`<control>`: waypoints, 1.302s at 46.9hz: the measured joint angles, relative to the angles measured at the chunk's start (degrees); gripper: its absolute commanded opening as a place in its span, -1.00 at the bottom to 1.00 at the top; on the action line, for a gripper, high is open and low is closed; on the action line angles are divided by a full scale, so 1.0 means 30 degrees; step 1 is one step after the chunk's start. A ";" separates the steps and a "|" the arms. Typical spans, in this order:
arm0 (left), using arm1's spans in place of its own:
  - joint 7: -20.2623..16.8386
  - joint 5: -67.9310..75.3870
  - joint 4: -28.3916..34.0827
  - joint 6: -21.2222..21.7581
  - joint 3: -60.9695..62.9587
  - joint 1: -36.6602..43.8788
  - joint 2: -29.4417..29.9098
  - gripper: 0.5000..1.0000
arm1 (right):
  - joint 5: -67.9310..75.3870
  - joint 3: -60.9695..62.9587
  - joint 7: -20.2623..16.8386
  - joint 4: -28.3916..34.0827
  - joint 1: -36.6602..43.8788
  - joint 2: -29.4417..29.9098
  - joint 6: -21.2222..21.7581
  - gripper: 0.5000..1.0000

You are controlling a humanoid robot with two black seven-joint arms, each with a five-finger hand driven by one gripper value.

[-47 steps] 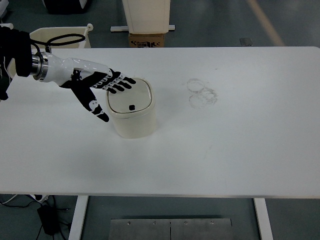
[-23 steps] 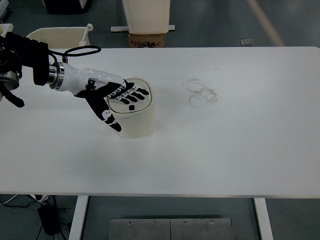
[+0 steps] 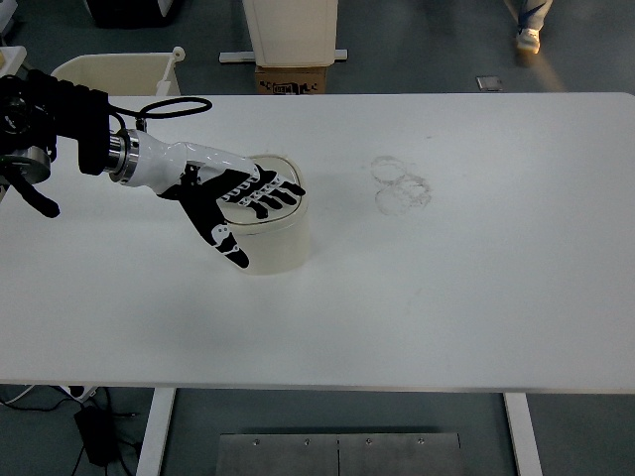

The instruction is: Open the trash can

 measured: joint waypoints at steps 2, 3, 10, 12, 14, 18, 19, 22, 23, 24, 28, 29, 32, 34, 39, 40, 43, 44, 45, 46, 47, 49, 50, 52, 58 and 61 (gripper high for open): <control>-0.0002 0.0014 0.0001 0.0000 0.0000 0.0021 -0.0001 1.00 | 0.0000 0.0000 0.0001 -0.0002 0.0001 0.0000 -0.0002 0.97; -0.0002 0.0017 0.0001 0.0000 0.0000 0.0040 -0.0001 1.00 | 0.0000 0.0000 0.0000 -0.0002 0.0001 -0.0001 -0.0002 0.97; -0.0019 0.0073 0.0004 0.0002 -0.0002 0.0265 -0.0002 1.00 | 0.0000 0.0000 0.0000 -0.0001 -0.0004 0.0000 -0.0001 0.97; -0.0019 0.0075 0.0004 0.0004 -0.0003 0.0282 -0.0002 1.00 | 0.0000 0.0000 0.0001 0.0000 -0.0002 0.0000 -0.0002 0.97; -0.0020 0.0076 0.0004 0.0007 -0.0013 0.0350 -0.0003 1.00 | 0.0000 0.0000 0.0001 -0.0001 -0.0001 -0.0001 -0.0006 0.97; -0.0021 0.0076 0.0003 0.0008 -0.0021 0.0436 -0.0006 1.00 | 0.0000 -0.0004 0.0001 -0.0001 0.0001 -0.0001 -0.0008 0.97; -0.0021 0.0076 0.0001 0.0008 -0.0023 0.0433 -0.0006 1.00 | 0.0000 -0.0002 0.0000 0.0000 0.0001 0.0000 -0.0008 0.97; -0.0011 0.0082 0.0001 0.0005 -0.0049 0.0341 0.0003 1.00 | 0.0000 -0.0002 0.0000 0.0000 0.0003 0.0000 -0.0008 0.97; 0.0001 0.0082 0.0009 0.0001 -0.0072 0.0267 0.0016 1.00 | 0.0000 -0.0002 0.0000 0.0000 0.0003 0.0000 -0.0008 0.97; 0.0014 0.0076 0.0025 -0.0007 -0.0116 0.0183 0.0024 1.00 | 0.0000 -0.0002 0.0000 -0.0001 -0.0008 -0.0001 -0.0008 0.97; -0.0002 -0.0152 0.0129 -0.0007 -0.0682 -0.0404 0.0072 1.00 | 0.0000 -0.0003 0.0002 0.0000 -0.0001 0.0000 -0.0008 0.97; -0.0007 -0.0252 0.0158 -0.0005 -0.0842 -0.0480 0.0090 1.00 | 0.0000 -0.0003 0.0002 0.0000 -0.0001 0.0000 -0.0008 0.97; -0.0025 -0.0480 0.0205 -0.0007 -0.1457 -0.0623 0.0149 1.00 | 0.0000 -0.0005 0.0003 -0.0004 0.0000 -0.0001 -0.0009 0.97; -0.0071 -0.0681 0.0209 -0.0008 -0.2083 -0.0659 0.0196 1.00 | 0.0000 -0.0004 0.0005 0.0000 0.0001 0.0000 -0.0010 0.97; -0.0159 -0.1773 0.0238 -0.0006 -0.3967 -0.0669 0.0295 1.00 | 0.0000 -0.0002 0.0007 0.0000 0.0004 -0.0001 -0.0007 0.97; -0.0160 -0.2044 0.0281 -0.0006 -0.4321 -0.0668 0.0318 1.00 | 0.0000 -0.0001 0.0005 0.0000 0.0002 0.0000 -0.0008 0.97; -0.0159 -0.2949 0.0551 -0.0005 -0.5410 -0.0663 0.0459 1.00 | 0.0000 0.0000 0.0007 0.0000 0.0006 -0.0001 -0.0009 0.97; -0.0159 -0.3201 0.0688 -0.0004 -0.5713 -0.0645 0.0548 1.00 | 0.0000 0.0001 0.0005 -0.0001 0.0004 -0.0001 -0.0009 0.97; -0.0150 -0.3485 0.0939 -0.0003 -0.6098 -0.0631 0.0680 1.00 | 0.0000 0.0003 0.0004 -0.0001 0.0001 0.0000 -0.0008 0.97; -0.0152 -0.3681 0.1166 0.0001 -0.6375 -0.0624 0.0762 1.00 | 0.0000 0.0004 0.0007 0.0000 0.0000 -0.0001 -0.0007 0.97; -0.0159 -0.3835 0.1373 0.0001 -0.6597 -0.0622 0.0825 1.00 | 0.0000 0.0003 0.0008 0.0000 0.0002 -0.0001 -0.0009 0.97; -0.0177 -0.4215 0.1891 0.0000 -0.7068 -0.0618 0.0895 1.00 | 0.0000 0.0002 0.0001 -0.0001 0.0002 -0.0001 -0.0010 0.97; -0.0190 -0.4348 0.2100 0.0001 -0.7239 -0.0616 0.0915 1.00 | 0.0000 0.0003 0.0006 0.0001 0.0002 -0.0001 -0.0007 0.97; -0.0200 -0.4743 0.2715 0.0000 -0.7677 -0.0570 0.0934 1.00 | 0.0000 0.0003 0.0002 0.0000 -0.0001 0.0000 -0.0008 0.97; -0.0295 -0.6159 0.4461 0.0004 -0.8489 -0.0360 0.1003 1.00 | 0.0000 0.0004 0.0006 0.0001 0.0001 -0.0001 -0.0004 0.97; -0.0715 -0.7239 0.5448 0.0009 -0.8596 -0.0073 0.1021 1.00 | 0.0000 0.0002 0.0008 0.0002 0.0005 -0.0002 0.0000 0.97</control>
